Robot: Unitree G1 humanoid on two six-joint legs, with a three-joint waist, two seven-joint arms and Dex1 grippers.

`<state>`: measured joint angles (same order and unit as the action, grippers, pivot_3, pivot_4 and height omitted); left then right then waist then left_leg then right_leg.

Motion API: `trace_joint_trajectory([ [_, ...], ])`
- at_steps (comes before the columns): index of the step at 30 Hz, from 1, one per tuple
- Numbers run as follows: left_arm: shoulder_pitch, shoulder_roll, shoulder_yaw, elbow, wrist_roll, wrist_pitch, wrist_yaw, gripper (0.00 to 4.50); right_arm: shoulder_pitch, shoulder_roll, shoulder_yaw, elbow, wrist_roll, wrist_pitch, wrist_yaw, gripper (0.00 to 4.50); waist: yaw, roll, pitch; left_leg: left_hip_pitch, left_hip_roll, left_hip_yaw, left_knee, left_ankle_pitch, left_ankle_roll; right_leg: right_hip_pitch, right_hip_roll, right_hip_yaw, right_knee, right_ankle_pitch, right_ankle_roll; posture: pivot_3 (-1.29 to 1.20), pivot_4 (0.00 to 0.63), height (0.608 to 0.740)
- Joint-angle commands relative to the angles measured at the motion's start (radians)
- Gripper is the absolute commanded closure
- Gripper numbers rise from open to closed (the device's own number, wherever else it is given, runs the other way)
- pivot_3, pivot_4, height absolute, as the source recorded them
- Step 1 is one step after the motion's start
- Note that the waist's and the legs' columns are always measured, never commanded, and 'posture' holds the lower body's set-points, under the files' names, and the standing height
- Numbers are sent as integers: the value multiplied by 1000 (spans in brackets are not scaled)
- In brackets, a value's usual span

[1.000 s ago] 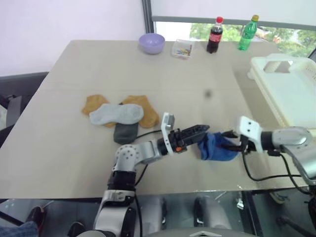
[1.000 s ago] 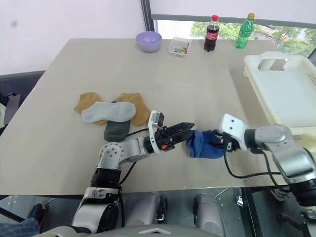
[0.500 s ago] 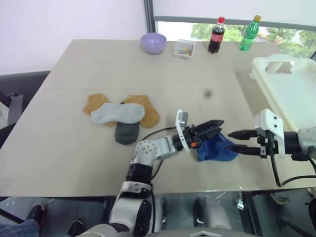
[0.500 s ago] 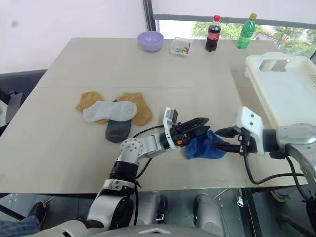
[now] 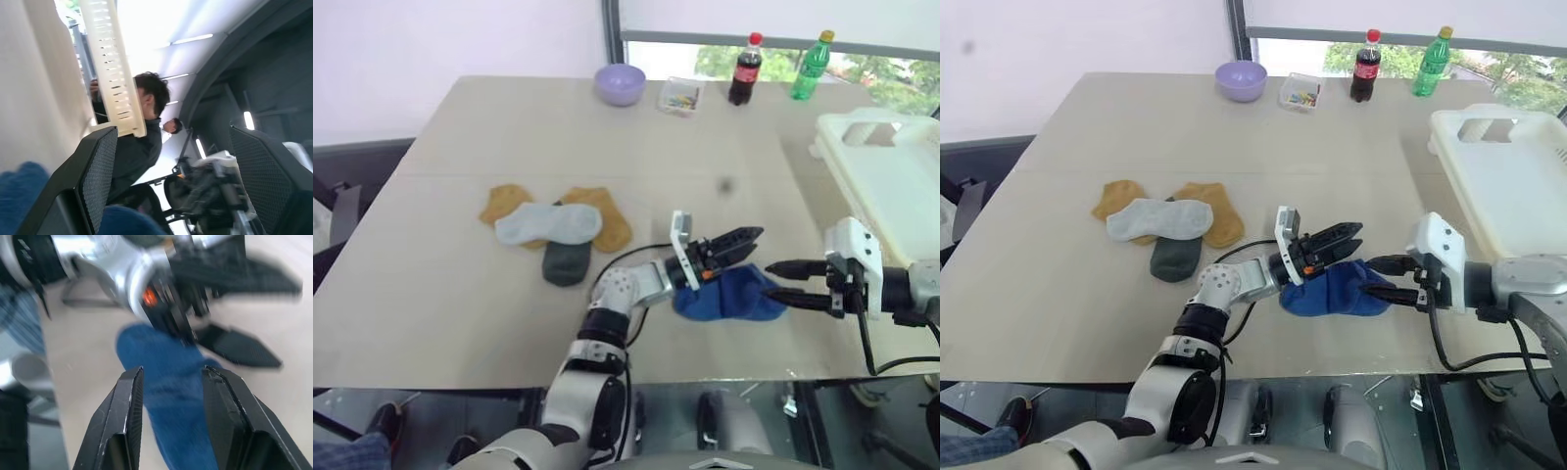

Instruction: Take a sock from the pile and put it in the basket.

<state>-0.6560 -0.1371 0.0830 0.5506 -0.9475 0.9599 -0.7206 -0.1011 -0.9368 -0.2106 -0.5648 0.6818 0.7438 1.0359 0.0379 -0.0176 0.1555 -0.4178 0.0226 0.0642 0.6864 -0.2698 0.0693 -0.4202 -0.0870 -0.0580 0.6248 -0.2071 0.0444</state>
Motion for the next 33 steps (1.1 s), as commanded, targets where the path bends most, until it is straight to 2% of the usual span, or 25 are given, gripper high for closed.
trace_joint_trajectory([
  [1,-74,-39,-7,-7,31,-35,-37,613,-8,-5,-23,-55,28,17,-40,2588,0,0,0,0,0,0,0,0,0,0,0,0,0,0,0,0,150,733],
  [5,-66,75,-1,-108,44,6,-62,613,11,-8,-16,-58,22,35,-79,2588,0,0,0,0,0,-1,0,0,0,0,0,-1,0,0,0,0,150,733],
  [11,66,324,67,-349,-49,245,-37,613,25,-4,-10,-33,-29,-13,-95,2588,-26,1,1,1,1,-1,-1,1,-1,0,1,0,1,2,4,0,150,733],
  [14,139,394,122,-439,-128,357,-14,613,6,14,-12,-53,0,-12,-101,2588,-22,1,2,1,2,-1,-1,2,-4,0,1,0,2,2,4,0,150,733],
  [18,259,432,127,-572,-220,491,12,613,-33,47,85,-58,-21,-30,-104,2588,-23,1,3,1,0,-2,0,2,-3,1,-2,0,1,1,4,0,150,733],
  [25,317,441,124,-617,-229,515,68,613,-40,9,271,56,-225,-110,-106,2588,-22,0,3,2,0,-2,0,3,-5,2,-2,-1,2,0,1,0,150,733],
  [33,330,501,137,-622,-216,501,84,613,-5,33,303,167,-317,-189,-97,2588,-23,0,3,2,0,-1,0,3,-5,1,-1,0,2,0,1,0,150,733],
])
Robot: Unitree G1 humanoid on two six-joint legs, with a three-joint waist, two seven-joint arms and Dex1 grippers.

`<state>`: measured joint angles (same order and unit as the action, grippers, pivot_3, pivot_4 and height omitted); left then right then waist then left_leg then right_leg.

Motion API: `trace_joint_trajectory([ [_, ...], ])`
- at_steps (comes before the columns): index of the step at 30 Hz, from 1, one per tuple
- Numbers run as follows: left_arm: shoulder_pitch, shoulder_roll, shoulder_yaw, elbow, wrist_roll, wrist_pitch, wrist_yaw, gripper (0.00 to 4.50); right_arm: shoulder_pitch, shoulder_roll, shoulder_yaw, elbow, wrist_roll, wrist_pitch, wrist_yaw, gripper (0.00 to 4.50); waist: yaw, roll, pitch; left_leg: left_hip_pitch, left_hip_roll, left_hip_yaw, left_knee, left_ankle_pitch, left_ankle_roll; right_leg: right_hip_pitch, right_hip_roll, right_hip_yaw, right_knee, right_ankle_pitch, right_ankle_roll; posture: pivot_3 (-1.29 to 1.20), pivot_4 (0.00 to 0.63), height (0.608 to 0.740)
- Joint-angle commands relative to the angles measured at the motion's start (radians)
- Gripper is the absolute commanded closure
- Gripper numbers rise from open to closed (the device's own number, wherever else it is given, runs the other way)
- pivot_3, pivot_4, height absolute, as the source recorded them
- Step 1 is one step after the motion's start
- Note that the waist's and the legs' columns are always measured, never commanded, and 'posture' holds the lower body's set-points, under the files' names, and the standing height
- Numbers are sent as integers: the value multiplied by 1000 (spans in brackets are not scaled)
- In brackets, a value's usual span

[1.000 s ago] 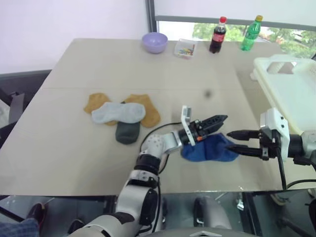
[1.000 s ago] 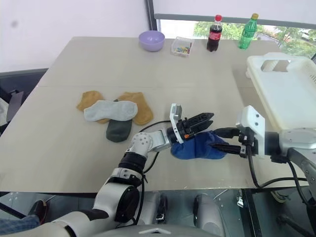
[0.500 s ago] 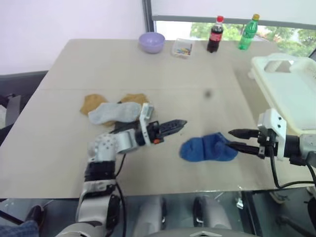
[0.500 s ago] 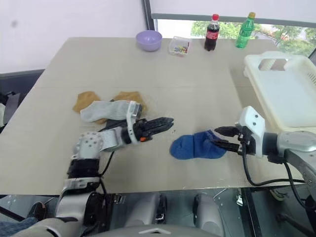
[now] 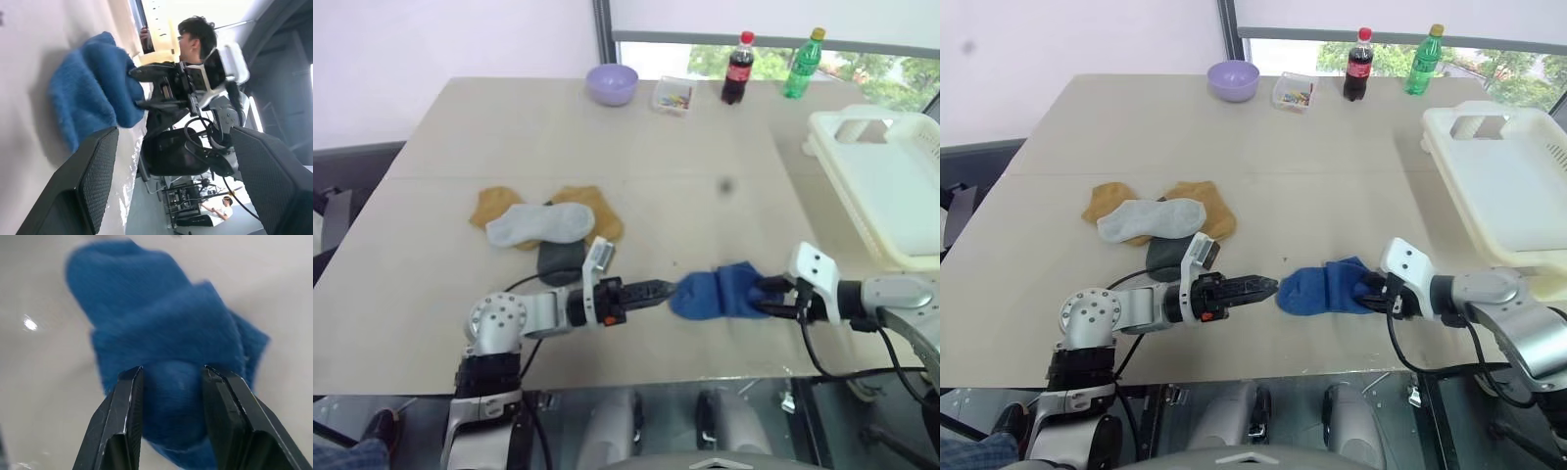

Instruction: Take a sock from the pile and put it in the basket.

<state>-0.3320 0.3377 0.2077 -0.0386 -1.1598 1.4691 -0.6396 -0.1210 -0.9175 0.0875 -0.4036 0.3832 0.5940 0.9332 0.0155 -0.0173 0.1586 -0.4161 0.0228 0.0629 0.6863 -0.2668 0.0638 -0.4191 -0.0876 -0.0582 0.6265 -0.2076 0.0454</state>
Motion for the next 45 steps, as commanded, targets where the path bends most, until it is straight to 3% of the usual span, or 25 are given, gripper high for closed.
trace_joint_trajectory([
  [1,9,35,11,-31,1,-10,5,613,19,20,4,7,-20,-44,4,2588,-1,0,0,0,0,0,0,0,0,0,0,0,0,0,0,0,150,733],
  [11,37,140,-75,-91,38,64,22,613,61,42,-9,11,-34,-66,-3,2588,-1,0,0,1,0,0,0,0,0,0,0,0,0,0,0,0,150,733],
  [16,40,118,-120,-113,78,87,76,613,74,47,-9,5,-39,-73,-8,2588,1,0,0,1,0,0,0,0,0,1,0,0,0,0,0,0,150,733],
  [26,-35,-30,-178,-72,231,15,236,613,87,54,-15,-6,-42,-73,-12,2588,10,4,-4,5,-1,0,1,-1,2,5,-2,0,0,0,0,0,150,733],
  [36,-60,-103,-139,-126,263,9,342,613,92,60,-9,1,-48,-77,-12,2588,13,5,-6,6,-1,-1,1,-1,3,7,-2,0,0,0,0,0,150,733],
  [45,-130,-299,80,-36,29,99,308,613,65,59,-10,11,-54,-72,-1,2588,9,3,-5,2,0,-2,1,-1,3,4,0,-1,0,0,0,0,150,733],
])
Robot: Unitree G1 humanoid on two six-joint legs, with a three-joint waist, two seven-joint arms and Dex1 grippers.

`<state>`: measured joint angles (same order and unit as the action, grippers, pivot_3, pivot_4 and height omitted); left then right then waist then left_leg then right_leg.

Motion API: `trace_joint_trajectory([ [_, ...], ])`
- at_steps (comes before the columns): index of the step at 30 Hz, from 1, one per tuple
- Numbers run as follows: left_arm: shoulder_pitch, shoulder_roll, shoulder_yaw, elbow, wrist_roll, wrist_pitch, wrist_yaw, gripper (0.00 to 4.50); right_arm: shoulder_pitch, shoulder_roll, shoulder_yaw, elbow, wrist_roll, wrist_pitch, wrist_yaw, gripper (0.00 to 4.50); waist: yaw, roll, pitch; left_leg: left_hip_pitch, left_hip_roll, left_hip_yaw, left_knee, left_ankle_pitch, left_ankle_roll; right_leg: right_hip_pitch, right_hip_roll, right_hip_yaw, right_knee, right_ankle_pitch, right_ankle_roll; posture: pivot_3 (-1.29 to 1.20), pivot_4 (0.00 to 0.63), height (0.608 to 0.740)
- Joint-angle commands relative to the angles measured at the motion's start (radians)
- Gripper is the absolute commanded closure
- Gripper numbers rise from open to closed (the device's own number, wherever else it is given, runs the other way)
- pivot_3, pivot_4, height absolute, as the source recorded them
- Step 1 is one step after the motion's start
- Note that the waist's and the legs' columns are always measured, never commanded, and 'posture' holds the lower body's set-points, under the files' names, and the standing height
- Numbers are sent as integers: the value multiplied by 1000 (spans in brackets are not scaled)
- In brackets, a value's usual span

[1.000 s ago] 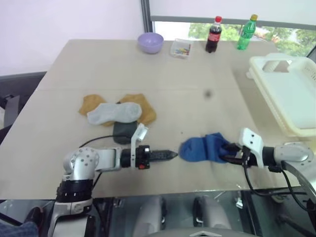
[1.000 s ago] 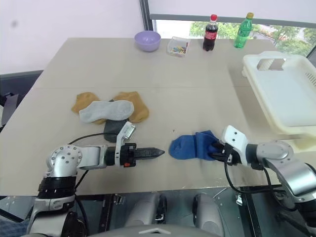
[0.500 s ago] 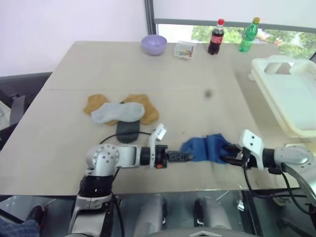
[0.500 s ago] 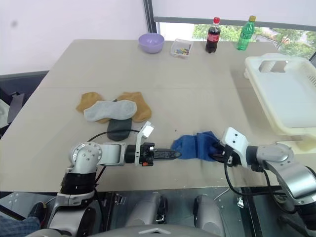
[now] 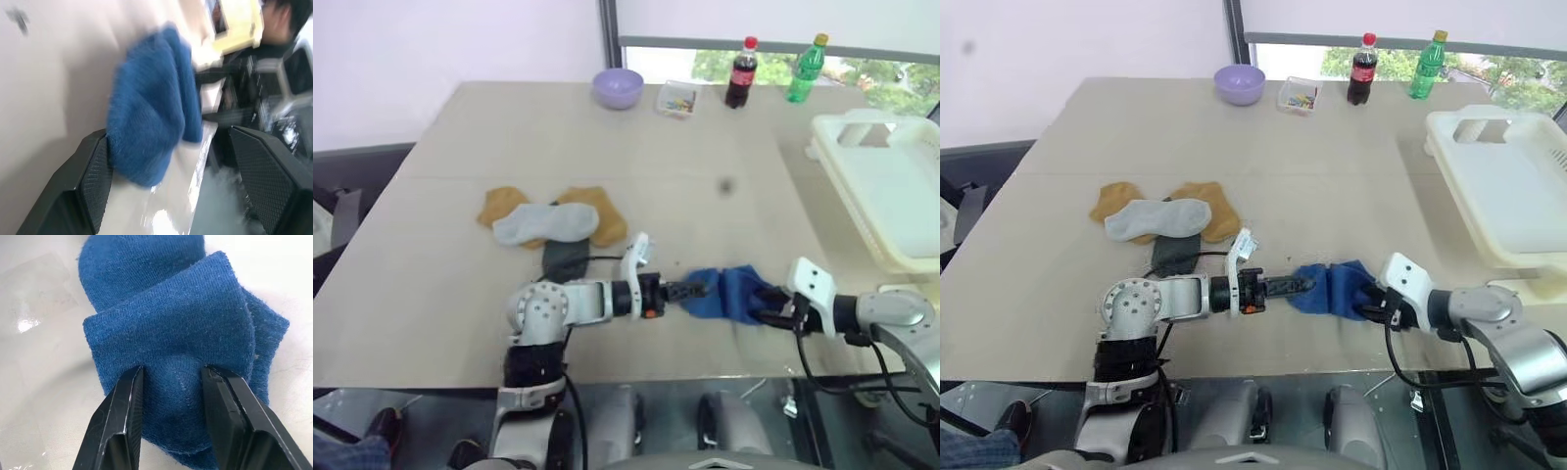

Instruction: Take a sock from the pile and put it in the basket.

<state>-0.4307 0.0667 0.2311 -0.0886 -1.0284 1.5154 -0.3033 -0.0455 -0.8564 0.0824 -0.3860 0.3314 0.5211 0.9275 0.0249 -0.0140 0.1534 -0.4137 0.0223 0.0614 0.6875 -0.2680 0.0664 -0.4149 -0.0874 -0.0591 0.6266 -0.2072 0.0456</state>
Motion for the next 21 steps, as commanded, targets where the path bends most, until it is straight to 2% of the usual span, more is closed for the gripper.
trace_joint_trajectory([
  [1,-38,-34,65,23,-125,74,-38,613,-14,-2,-6,-6,-2,3,6,2588,-3,0,0,0,0,0,0,0,0,0,0,0,0,0,0,0,150,733],
  [7,-64,-36,59,77,-218,99,-41,613,-21,-2,-9,-1,-5,5,9,2588,-8,-1,0,0,-1,0,0,0,0,0,0,0,-1,1,3,0,150,733],
  [13,-73,-30,16,98,-216,99,-35,613,-26,-1,-10,-5,-4,13,7,2588,-8,-1,1,0,0,0,0,0,0,0,0,0,0,1,2,0,150,733],
  [18,-60,30,-30,78,-218,99,-54,613,-24,-1,-18,-15,-1,21,2,2588,-9,-1,1,0,0,0,0,1,-1,0,0,0,0,1,2,0,150,733],
  [21,-52,108,-47,68,-172,93,-81,613,-14,-1,-24,-25,1,26,-3,2588,-9,-1,1,0,0,0,0,1,-1,0,0,0,0,0,1,0,150,733],
])
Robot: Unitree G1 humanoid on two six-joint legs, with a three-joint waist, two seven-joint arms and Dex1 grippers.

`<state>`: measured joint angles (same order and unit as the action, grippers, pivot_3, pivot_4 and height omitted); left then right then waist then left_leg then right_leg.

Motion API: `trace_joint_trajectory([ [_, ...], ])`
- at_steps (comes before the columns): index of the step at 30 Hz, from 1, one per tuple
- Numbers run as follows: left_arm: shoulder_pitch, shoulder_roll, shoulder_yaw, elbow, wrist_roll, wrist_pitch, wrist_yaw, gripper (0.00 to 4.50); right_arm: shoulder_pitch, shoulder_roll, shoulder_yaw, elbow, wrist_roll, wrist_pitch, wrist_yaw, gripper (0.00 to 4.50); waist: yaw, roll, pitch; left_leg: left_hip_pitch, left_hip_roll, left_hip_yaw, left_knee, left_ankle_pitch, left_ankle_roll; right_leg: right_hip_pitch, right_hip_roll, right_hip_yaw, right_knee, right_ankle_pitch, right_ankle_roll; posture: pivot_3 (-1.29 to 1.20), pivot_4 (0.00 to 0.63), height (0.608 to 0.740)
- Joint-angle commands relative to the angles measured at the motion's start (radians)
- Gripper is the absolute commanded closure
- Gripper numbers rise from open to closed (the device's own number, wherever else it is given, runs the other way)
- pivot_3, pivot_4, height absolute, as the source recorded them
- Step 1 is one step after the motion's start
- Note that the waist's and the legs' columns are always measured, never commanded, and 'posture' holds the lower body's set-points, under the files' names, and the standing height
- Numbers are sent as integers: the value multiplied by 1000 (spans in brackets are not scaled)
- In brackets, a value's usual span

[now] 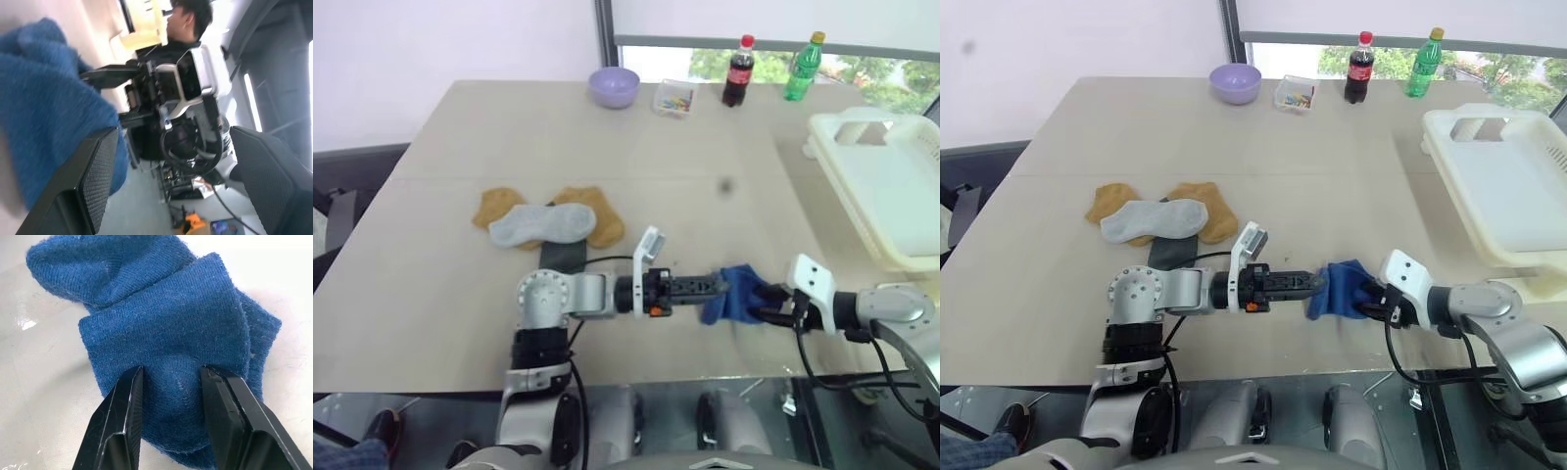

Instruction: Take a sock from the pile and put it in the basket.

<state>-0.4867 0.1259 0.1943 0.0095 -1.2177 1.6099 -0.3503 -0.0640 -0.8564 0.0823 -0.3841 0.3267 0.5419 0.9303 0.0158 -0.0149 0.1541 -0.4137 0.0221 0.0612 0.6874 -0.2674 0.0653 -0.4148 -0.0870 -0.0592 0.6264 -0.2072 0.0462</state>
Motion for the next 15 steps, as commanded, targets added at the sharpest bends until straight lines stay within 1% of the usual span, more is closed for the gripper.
trace_joint_trajectory([
  [1,5,68,-15,-28,26,-6,-42,613,6,-1,-24,-28,6,6,-7,2588,0,0,0,0,0,0,0,0,0,0,0,0,0,0,0,0,150,733],
  [3,12,116,-45,-37,52,-14,-62,613,9,3,-23,-30,7,7,-10,2588,0,0,0,0,0,0,0,0,0,0,0,0,0,0,0,0,150,733],
  [6,22,154,-107,-60,92,-37,-96,613,1,10,-16,-28,6,8,-13,2588,0,0,0,0,0,0,0,1,-3,0,0,0,0,0,0,0,150,733],
  [10,33,181,-182,-90,145,-87,-143,613,-4,14,-13,-25,3,8,-12,2588,1,0,0,0,0,0,0,2,-3,0,-1,0,0,0,0,0,150,733],
  [15,32,187,-187,-73,168,-122,-183,613,-7,17,-11,-24,1,9,-14,2588,0,0,0,0,0,0,0,1,-3,-1,-1,0,0,0,-1,0,150,733],
])
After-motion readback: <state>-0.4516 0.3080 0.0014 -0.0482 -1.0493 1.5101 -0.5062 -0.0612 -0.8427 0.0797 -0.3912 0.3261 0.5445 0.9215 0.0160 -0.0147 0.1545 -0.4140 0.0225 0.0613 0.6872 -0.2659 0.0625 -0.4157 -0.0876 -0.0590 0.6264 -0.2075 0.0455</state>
